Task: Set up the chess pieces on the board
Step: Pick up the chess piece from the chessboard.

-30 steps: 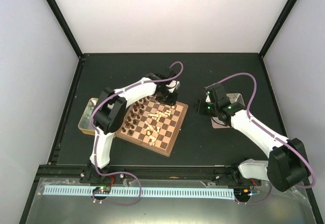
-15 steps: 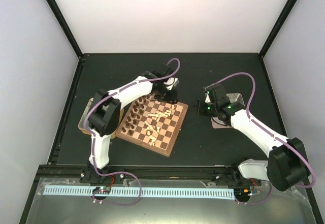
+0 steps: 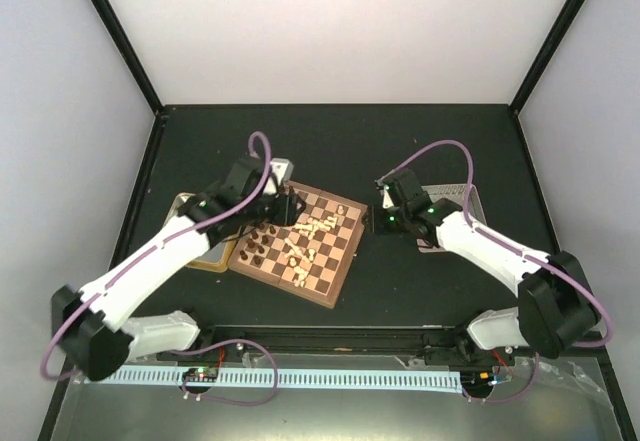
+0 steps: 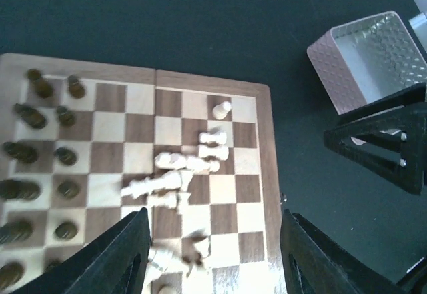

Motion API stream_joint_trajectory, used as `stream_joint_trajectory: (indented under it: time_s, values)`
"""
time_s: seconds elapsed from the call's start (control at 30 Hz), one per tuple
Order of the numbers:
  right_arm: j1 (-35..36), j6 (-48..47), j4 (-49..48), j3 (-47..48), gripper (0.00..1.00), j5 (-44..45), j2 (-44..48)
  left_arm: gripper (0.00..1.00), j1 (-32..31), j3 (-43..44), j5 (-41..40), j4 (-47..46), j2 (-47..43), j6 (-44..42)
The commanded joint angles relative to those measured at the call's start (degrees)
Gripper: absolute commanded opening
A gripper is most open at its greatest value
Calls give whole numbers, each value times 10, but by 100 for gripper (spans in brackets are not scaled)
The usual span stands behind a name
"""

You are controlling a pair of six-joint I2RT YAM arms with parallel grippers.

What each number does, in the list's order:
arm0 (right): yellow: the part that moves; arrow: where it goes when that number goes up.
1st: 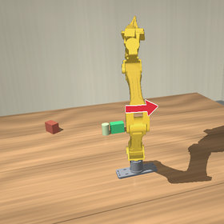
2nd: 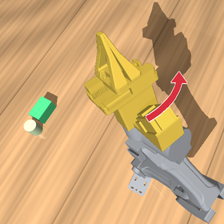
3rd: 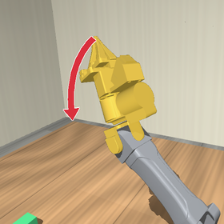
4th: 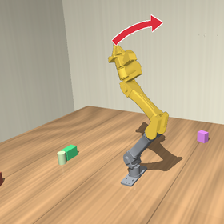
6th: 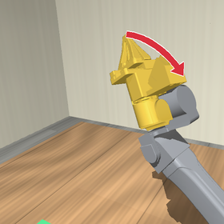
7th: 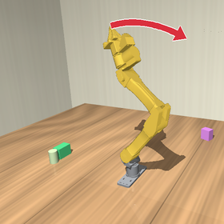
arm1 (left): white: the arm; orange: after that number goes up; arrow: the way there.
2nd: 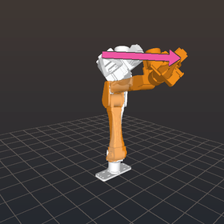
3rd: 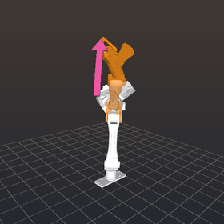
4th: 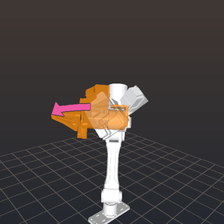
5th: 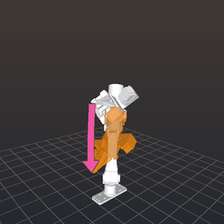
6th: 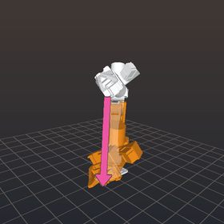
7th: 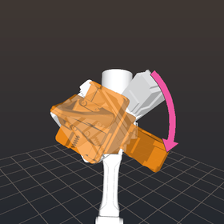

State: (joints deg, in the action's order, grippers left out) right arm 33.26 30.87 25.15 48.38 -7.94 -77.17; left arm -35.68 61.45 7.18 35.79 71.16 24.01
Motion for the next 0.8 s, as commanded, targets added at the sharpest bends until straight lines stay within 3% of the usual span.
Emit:
stream_joint_trajectory:
  time_s: [0.0, 0.13, 0.33, 0.77]
  values:
    - [31, -10, -23, 44, 41, 16, -24, 56, 4, -66, -69, -46, -106, 31]
    - [53, -6, -36, 65, 39, 34, -50, 58, 4, -142, -92, -117, -185, 36]
    - [81, -10, -61, 100, 25, 38, -119, 59, 5, -216, -108, -183, -247, 22]
    - [125, -31, -70, 188, 24, 46, -232, 59, 5, -299, -92, -279, -302, 44]
